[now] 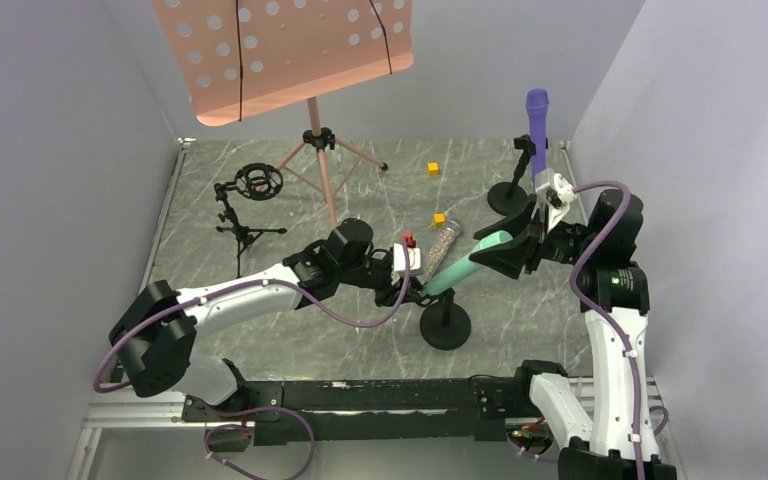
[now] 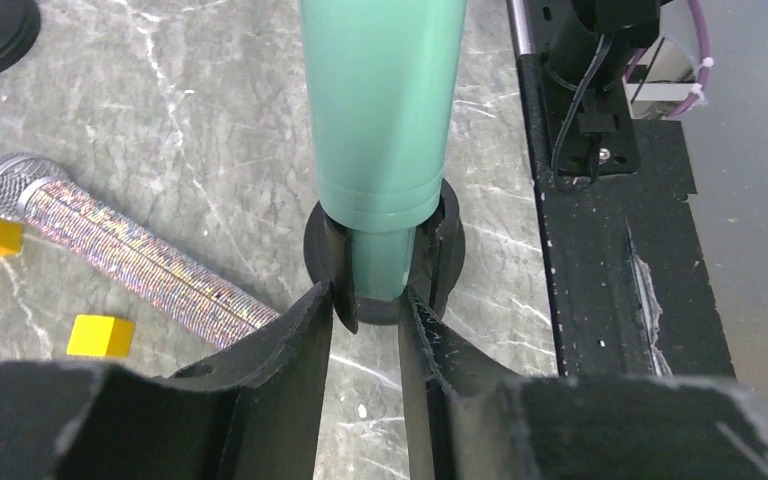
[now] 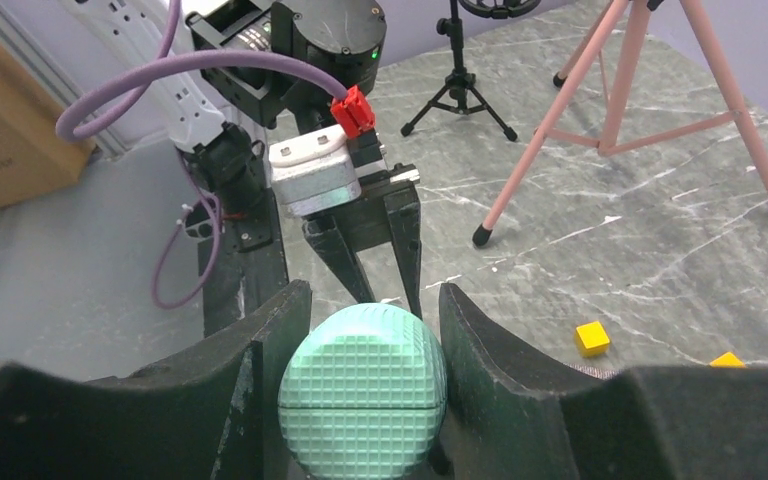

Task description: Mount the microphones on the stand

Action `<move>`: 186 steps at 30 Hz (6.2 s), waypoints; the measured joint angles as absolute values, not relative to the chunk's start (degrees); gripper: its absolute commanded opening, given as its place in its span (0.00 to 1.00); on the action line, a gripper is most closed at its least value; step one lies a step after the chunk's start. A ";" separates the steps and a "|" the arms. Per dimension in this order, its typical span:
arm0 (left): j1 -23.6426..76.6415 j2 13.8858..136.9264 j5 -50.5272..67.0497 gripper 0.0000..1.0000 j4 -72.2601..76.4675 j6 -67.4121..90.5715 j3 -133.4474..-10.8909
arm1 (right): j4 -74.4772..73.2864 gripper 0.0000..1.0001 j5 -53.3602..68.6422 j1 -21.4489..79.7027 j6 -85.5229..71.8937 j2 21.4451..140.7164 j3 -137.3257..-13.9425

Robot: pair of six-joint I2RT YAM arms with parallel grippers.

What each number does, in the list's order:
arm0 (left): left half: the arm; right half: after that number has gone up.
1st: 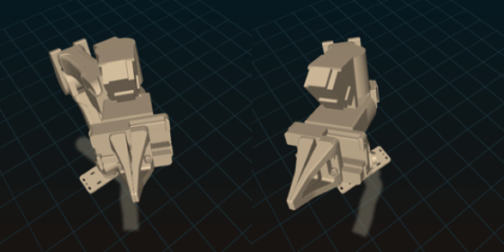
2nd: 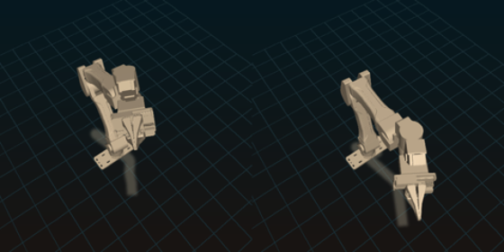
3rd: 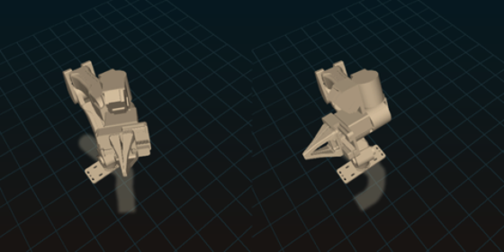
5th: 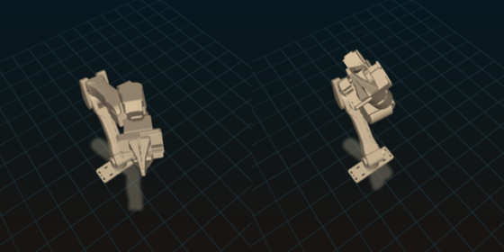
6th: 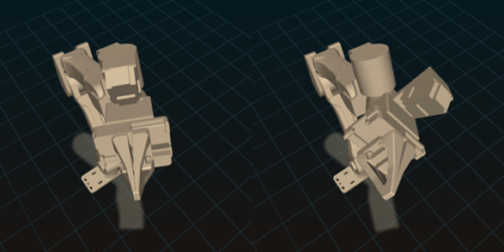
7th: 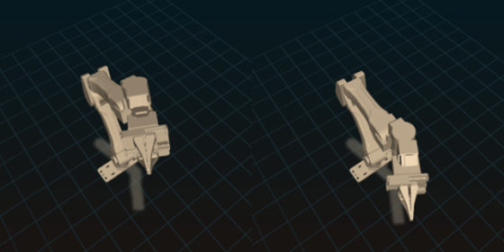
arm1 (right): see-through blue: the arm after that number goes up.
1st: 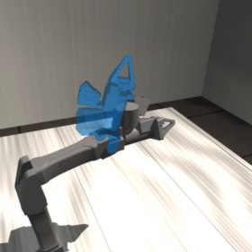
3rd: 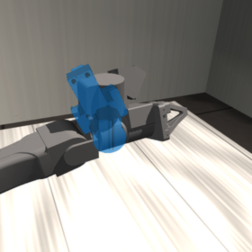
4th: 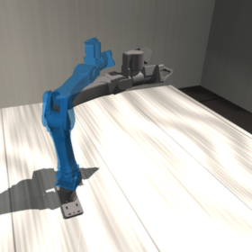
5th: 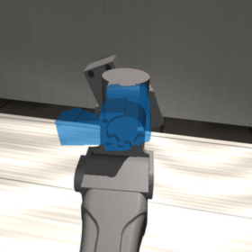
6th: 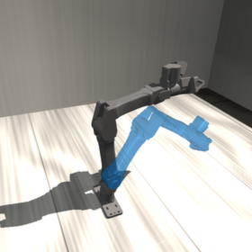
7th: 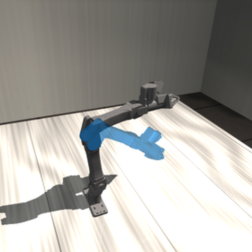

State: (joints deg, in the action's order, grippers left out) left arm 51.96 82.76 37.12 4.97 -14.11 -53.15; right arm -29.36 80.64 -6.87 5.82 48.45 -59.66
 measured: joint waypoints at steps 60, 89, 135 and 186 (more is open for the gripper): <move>51.64 76.51 33.36 0.29 7.51 -11.22 -48.66 | -31.57 0.11 80.18 -7.75 3.20 51.51 -66.74; 49.78 80.49 41.32 0.23 2.68 -12.40 -54.52 | -30.30 0.11 80.18 -7.79 2.46 51.31 -65.87; 49.21 84.97 46.96 0.41 6.61 -10.68 -56.12 | -30.35 0.11 81.06 -8.51 2.66 50.85 -64.31; 49.01 84.66 46.63 0.23 11.64 -7.84 -52.73 | -43.70 0.11 77.03 -9.56 13.04 50.39 -66.78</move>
